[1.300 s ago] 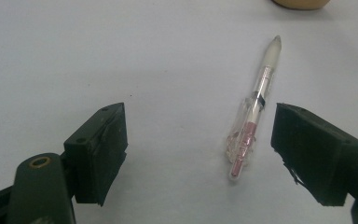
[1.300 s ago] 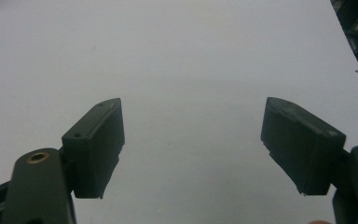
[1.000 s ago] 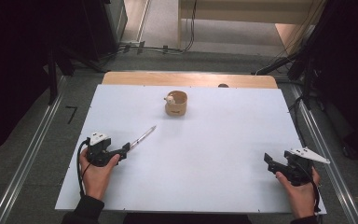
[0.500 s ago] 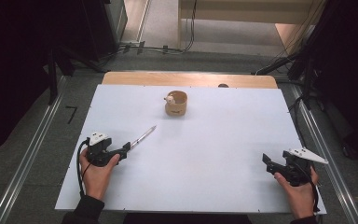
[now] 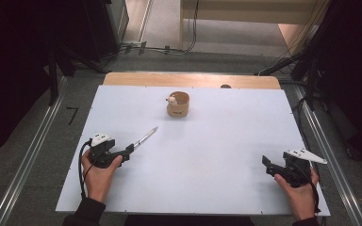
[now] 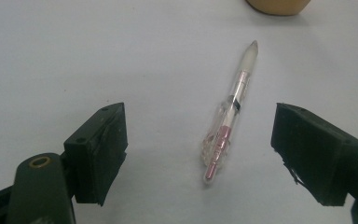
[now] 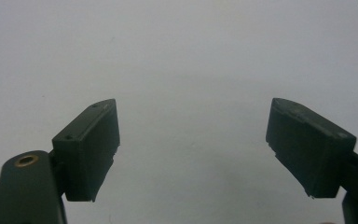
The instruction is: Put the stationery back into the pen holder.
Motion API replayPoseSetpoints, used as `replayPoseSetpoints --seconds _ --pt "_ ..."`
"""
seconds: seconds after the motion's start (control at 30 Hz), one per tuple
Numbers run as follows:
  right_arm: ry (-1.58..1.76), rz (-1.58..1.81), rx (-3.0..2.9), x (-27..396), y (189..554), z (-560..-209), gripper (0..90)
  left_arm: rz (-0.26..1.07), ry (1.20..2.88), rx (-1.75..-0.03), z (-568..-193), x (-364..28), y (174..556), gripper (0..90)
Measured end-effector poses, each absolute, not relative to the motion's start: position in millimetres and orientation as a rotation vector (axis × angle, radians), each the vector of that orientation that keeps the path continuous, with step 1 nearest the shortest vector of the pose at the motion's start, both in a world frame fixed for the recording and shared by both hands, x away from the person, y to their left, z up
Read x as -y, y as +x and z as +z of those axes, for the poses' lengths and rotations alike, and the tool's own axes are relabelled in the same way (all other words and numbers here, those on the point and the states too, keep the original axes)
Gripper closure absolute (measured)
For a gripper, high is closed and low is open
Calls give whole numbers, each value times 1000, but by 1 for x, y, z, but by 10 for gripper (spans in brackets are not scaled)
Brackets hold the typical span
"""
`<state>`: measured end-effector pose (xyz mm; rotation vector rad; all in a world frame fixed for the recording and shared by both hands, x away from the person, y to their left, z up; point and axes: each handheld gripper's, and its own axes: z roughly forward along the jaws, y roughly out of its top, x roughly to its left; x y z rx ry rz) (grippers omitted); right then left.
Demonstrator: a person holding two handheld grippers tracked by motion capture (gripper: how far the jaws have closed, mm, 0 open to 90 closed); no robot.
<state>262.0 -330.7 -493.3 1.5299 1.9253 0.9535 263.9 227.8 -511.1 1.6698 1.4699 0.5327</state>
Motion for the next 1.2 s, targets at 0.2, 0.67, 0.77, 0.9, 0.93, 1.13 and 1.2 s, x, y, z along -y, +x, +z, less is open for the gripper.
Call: replayPoseSetpoints --seconds 0.2,0.67,0.77,0.9,0.93,1.13,1.2 --pt "1533 951 -1923 332 262 -493 158 522 1670 -1460 -510 -224 267 187" --pt "1553 960 -1936 333 263 -496 158 534 1669 -1446 -509 -213 280 206" --pt "1556 959 -1937 332 263 -496 158 516 1688 -1442 -510 -210 283 216" --pt "1551 958 -1943 331 264 -497 158 515 1714 -1439 -510 -209 286 233" --pt "1550 955 -1949 331 264 -497 158 513 1727 -1433 -509 -207 287 235" --pt "1555 957 -1949 331 264 -497 158 509 1737 -1434 -510 -204 291 249" --pt "1555 954 -1950 331 265 -498 158 507 1736 -1431 -510 -203 293 254"
